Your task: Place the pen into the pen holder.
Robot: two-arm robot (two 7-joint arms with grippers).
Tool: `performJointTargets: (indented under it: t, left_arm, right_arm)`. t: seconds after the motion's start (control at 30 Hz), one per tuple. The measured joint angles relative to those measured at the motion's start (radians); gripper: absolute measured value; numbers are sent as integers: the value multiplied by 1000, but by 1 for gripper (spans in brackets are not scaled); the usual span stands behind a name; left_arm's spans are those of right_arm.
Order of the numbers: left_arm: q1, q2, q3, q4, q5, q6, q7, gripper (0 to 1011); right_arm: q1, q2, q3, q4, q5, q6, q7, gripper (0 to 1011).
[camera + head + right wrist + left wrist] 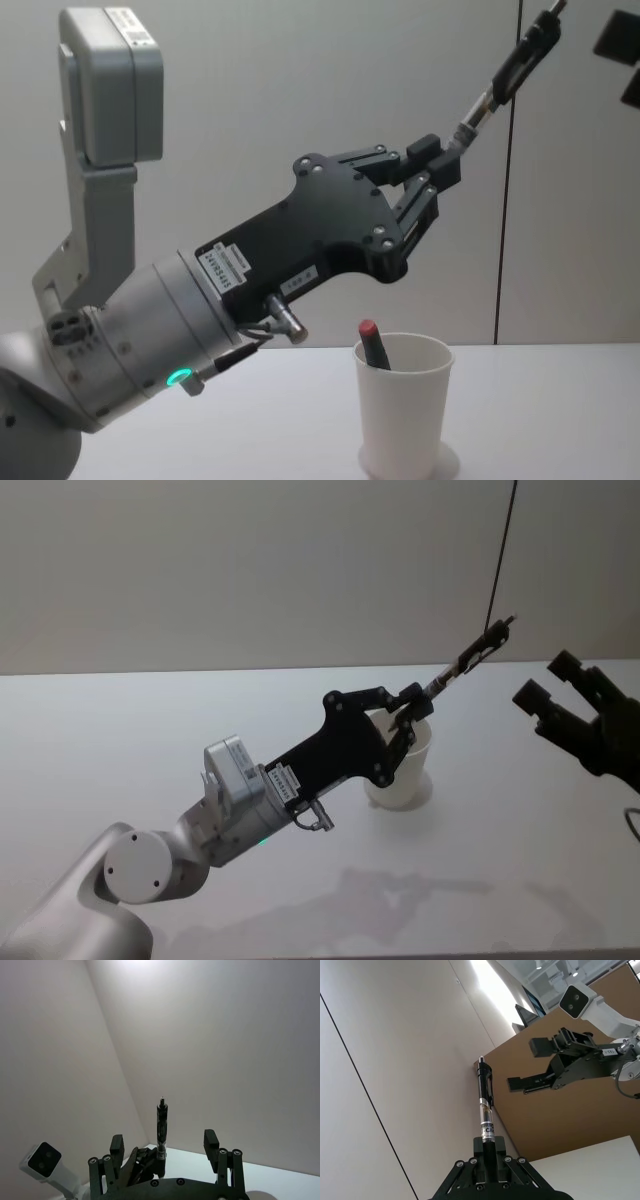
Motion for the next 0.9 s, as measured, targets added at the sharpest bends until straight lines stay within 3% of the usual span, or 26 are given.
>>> performJointTargets:
  t: [0.7, 0.9]
  left_arm:
    - [0, 0, 0, 0, 0, 0, 0, 136]
    - [0, 0, 0, 0, 0, 0, 0, 137]
  right_arm:
    - [70, -61, -60, 8, -52, 19, -86, 1001]
    - [89, -76, -74, 19, -67, 23, -104, 922]
